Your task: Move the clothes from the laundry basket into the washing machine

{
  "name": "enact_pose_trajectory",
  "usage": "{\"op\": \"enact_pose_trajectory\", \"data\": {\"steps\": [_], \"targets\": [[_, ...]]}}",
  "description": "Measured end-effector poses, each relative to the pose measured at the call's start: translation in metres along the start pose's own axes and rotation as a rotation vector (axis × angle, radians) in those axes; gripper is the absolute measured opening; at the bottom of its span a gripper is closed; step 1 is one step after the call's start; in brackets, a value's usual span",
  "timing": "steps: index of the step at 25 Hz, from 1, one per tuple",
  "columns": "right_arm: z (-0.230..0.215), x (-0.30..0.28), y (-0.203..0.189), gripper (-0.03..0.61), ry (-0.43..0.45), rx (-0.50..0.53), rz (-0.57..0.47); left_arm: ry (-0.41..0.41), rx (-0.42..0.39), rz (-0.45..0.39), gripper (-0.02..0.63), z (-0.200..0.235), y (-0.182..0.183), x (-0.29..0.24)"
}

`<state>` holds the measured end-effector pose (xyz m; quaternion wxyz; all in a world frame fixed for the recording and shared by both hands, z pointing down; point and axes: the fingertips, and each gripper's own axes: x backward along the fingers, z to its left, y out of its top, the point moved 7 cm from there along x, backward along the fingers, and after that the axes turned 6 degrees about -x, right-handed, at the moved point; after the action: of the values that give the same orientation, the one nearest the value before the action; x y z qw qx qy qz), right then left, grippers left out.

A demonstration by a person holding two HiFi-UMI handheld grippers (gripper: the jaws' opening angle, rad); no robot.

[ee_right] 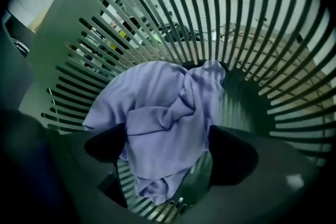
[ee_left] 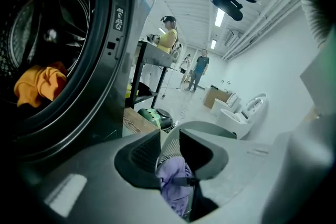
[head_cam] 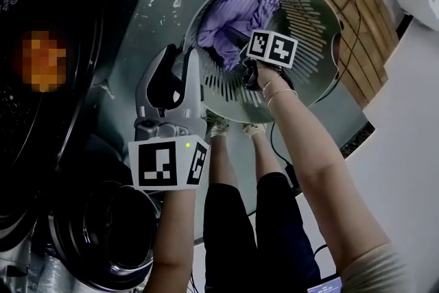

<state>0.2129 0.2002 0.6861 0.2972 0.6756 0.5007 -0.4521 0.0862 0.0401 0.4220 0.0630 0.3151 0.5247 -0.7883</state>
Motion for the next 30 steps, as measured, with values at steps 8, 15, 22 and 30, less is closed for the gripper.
{"op": "enact_pose_trajectory", "data": {"steps": [8, 15, 22, 30], "targets": [[0.015, 0.011, 0.008, 0.084, -0.028, 0.035, -0.057, 0.033, 0.019, -0.031, 0.120, 0.011, 0.003, 0.005], [0.044, 0.069, 0.023, 0.078, 0.182, 0.054, -0.195, 0.051, 0.040, -0.044, 0.120, 0.010, 0.014, 0.025], [0.098, 0.143, 0.027, 0.076, 0.366, 0.158, -0.279, 0.087, 0.056, -0.061, 0.120, 0.010, 0.024, 0.055], [0.189, 0.227, 0.007, 0.075, 0.582, 0.349, -0.293, 0.125, 0.094, -0.025, 0.120, 0.022, 0.014, 0.093]]}}
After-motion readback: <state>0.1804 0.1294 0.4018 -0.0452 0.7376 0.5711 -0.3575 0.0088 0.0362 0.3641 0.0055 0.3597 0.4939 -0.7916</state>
